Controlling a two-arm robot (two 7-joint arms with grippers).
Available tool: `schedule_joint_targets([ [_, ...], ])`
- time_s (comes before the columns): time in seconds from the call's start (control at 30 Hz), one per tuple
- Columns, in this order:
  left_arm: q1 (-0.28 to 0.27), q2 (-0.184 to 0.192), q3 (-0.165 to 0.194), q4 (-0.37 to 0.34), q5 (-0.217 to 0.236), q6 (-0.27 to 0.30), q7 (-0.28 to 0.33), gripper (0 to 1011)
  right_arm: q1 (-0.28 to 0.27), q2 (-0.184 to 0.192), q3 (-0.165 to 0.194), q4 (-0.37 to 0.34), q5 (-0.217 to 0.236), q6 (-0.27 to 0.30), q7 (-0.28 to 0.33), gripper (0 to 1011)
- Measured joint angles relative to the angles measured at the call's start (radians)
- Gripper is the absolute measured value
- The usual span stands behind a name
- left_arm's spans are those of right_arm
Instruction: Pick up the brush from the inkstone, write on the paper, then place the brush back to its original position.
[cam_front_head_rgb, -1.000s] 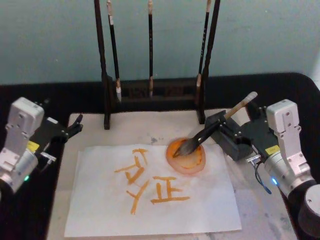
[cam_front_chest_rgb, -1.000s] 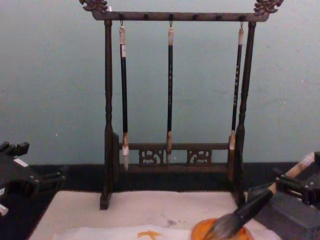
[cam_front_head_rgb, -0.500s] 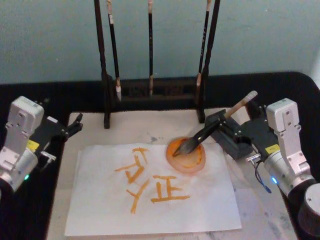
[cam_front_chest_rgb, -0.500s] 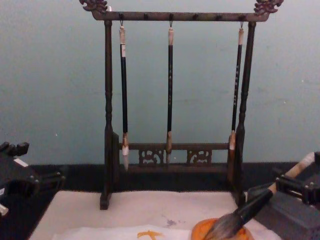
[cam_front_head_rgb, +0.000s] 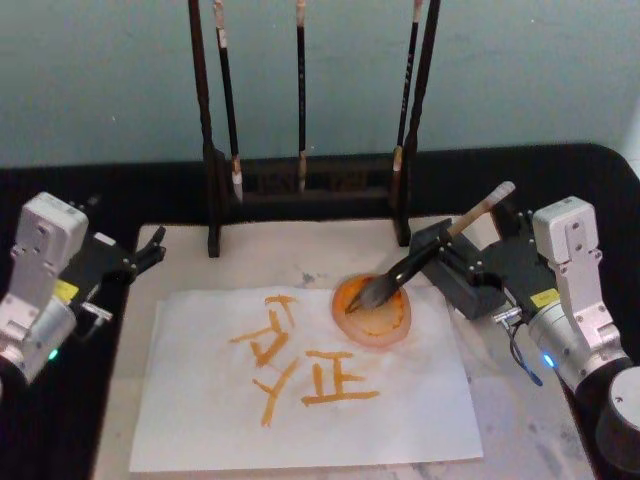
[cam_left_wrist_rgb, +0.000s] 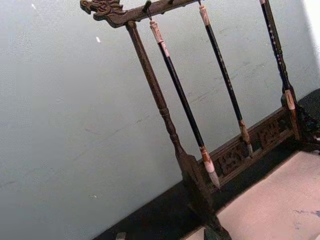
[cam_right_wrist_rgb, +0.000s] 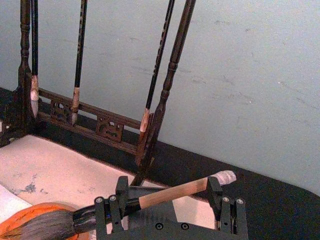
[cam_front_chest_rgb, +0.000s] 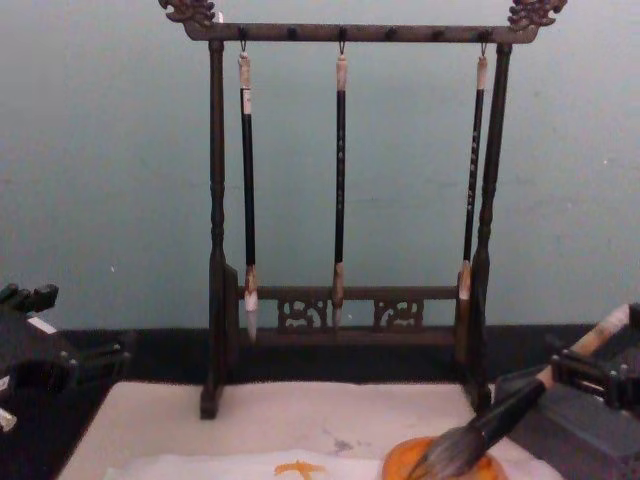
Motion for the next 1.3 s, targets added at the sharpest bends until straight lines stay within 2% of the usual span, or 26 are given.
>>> schedule_joint_targets([
  [1.3, 0.0, 0.0, 0.0, 0.0, 0.0, 0.0, 0.0, 1010, 0.0, 0.0, 0.0, 0.0, 0.0, 0.0, 0.0, 1000],
])
